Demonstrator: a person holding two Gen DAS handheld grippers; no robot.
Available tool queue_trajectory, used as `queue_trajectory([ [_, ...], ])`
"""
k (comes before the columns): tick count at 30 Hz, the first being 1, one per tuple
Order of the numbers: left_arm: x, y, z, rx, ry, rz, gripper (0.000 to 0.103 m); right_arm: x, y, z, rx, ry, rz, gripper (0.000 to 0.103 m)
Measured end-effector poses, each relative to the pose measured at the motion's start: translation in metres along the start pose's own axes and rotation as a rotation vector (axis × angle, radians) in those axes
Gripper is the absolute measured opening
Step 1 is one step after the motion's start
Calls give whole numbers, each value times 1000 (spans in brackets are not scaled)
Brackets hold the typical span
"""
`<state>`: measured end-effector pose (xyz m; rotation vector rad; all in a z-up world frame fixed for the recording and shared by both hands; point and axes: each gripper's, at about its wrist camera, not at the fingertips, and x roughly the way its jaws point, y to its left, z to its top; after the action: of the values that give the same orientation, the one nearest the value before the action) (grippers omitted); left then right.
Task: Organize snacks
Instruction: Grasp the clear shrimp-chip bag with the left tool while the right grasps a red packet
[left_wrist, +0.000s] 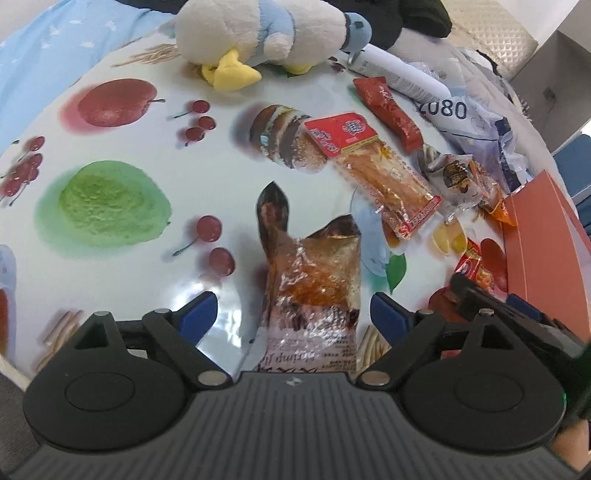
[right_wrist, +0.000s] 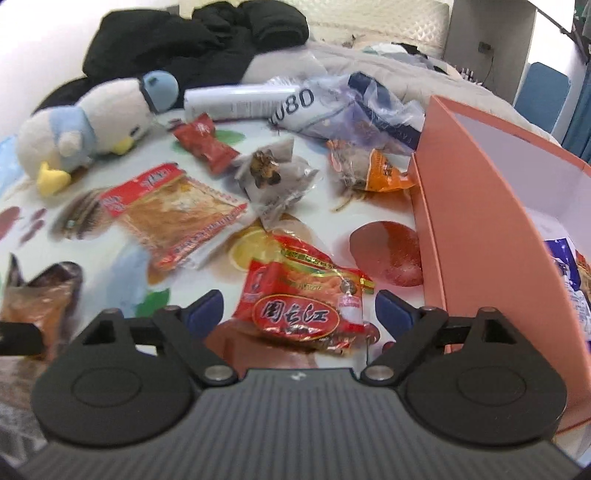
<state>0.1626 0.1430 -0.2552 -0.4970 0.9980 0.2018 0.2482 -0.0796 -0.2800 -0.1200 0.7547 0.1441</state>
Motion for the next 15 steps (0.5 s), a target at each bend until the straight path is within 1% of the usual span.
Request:
queue_trajectory([
  [4, 6, -9, 1, 55, -7, 17, 91, 18, 1, 0, -10, 25, -34, 91],
  [6, 9, -14, 0, 90, -10, 26, 91, 24, -3, -1, 19, 41, -11, 91],
  [9, 13, -20, -1, 141, -12, 36, 89, 29, -15, -4, 90, 51, 50, 91],
  [11, 16, -23, -2, 160, -15, 50, 88, 28, -14, -5, 72, 50, 67, 91],
  [13, 18, -26, -1, 163, -14, 60, 86, 27, -14, -3, 72, 59, 79, 86],
  [14, 19, -27, -1, 166, -16, 58, 86, 27, -13, -2, 59, 62, 94, 81],
  [15, 20, -28, -2, 171, -19, 64, 84, 26, -12, -1, 48, 66, 100, 78],
])
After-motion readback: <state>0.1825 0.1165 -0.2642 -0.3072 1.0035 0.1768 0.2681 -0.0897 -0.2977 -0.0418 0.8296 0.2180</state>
